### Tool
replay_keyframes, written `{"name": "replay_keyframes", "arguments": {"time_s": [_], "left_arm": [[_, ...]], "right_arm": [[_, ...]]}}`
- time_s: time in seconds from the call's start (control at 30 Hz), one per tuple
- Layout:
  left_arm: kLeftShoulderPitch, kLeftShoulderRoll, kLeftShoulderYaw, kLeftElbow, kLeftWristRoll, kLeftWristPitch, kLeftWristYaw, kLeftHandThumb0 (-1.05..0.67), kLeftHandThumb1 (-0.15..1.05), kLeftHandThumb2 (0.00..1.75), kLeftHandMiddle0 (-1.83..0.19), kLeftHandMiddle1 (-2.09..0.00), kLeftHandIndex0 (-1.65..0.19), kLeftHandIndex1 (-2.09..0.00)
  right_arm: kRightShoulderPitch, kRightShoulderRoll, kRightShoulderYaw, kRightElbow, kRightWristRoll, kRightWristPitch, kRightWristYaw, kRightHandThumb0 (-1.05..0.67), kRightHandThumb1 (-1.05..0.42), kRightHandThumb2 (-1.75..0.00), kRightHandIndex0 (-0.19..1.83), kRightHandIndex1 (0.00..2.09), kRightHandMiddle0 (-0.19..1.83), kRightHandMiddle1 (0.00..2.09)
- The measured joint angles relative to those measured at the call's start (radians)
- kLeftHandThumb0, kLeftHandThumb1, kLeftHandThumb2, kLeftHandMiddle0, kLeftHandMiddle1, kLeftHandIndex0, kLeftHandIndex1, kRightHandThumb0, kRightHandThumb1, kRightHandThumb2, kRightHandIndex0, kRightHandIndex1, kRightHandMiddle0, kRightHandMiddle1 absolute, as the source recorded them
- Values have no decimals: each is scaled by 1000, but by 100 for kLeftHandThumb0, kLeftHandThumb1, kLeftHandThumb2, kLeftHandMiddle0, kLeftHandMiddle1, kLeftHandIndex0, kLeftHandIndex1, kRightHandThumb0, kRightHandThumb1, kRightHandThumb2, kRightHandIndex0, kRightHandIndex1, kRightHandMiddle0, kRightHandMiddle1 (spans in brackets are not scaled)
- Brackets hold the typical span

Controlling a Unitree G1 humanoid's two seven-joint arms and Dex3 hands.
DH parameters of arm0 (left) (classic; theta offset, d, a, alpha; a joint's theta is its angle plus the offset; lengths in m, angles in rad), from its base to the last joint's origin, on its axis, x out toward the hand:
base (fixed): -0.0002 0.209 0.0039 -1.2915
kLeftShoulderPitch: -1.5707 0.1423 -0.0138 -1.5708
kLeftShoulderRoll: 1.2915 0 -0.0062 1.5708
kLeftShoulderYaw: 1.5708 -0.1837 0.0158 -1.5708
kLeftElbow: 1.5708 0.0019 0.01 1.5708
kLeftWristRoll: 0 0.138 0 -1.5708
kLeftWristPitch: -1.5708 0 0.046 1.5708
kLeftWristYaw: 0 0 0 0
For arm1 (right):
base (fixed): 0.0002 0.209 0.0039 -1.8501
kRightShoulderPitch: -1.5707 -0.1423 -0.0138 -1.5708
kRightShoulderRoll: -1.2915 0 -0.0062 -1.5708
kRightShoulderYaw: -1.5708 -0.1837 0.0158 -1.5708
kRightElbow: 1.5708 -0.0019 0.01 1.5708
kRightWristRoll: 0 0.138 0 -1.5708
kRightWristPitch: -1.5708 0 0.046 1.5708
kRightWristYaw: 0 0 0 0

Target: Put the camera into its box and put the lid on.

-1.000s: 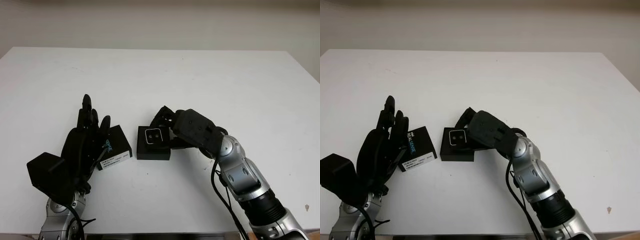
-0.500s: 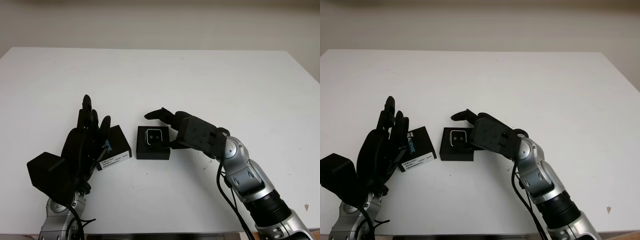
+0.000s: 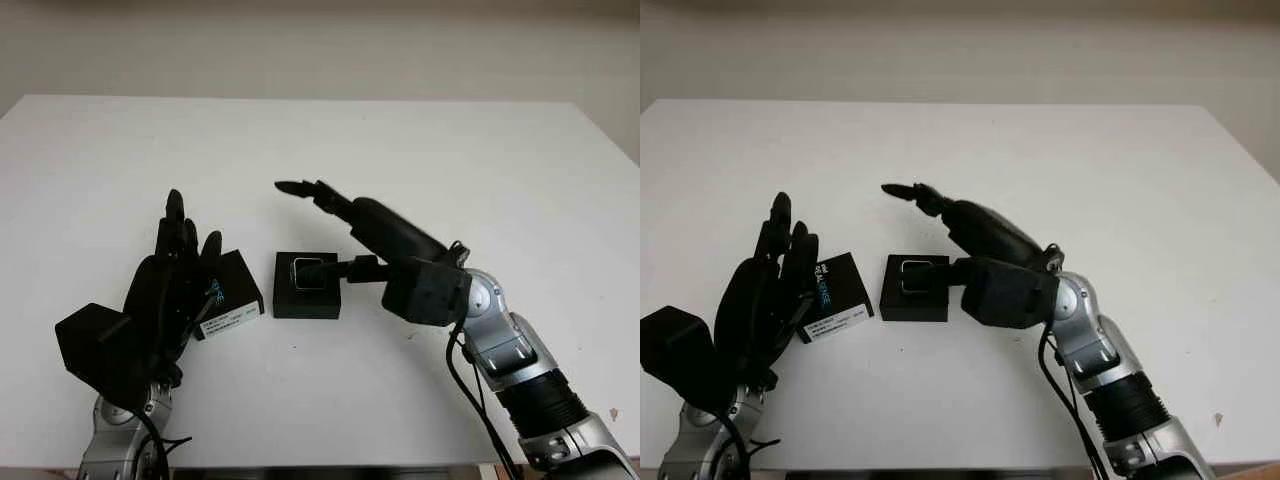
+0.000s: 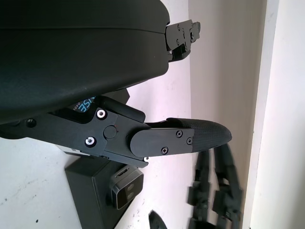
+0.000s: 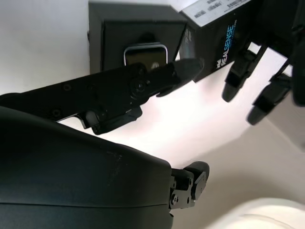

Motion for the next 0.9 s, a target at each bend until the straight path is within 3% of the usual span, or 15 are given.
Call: {"name": "replay_keyframes", "arguments": {"time_s": [0.07, 0.17, 0.23, 0.33, 0.47, 0.73, 0.9], "left_arm": [[0, 0, 0, 0, 0, 0, 0, -67, 105, 42, 19, 0, 19, 0], [1, -1, -2, 0, 0, 0, 3, -68, 105, 42, 19, 0, 19, 0], [2, -3, -3, -3, 0, 4, 9, -69, 105, 41, 19, 0, 19, 0], [2, -3, -5, -5, 2, 4, 12, -69, 105, 41, 19, 0, 19, 0], [2, -3, -5, -9, 3, 4, 12, -69, 105, 41, 19, 0, 19, 0], [4, -2, -4, -13, 1, 4, 9, -68, 105, 42, 19, 0, 19, 0], [4, -1, 0, -18, 0, 6, 8, -68, 105, 41, 19, 0, 19, 0]], "right_arm": [[-24, -35, -1, 30, -68, -140, -67, -59, -90, -5, 25, 18, -2, 77], [-59, -71, -11, 62, -125, -283, -131, -57, -90, -5, 21, 45, -7, 106], [-62, -83, -20, 65, -131, -329, -146, -58, -91, -6, 13, 70, -6, 111], [-57, -92, -21, 66, -144, -361, -158, -58, -94, -6, 11, 78, -2, 110], [-36, -111, -22, 66, -203, -393, -193, -61, -104, -13, 9, 66, -1, 100], [17, -164, -22, 9, -273, -359, -154, -65, -105, -44, 5, 36, -10, 76], [47, -180, -21, -31, -276, -313, -98, -66, -105, -45, 9, 25, -6, 63]]}}
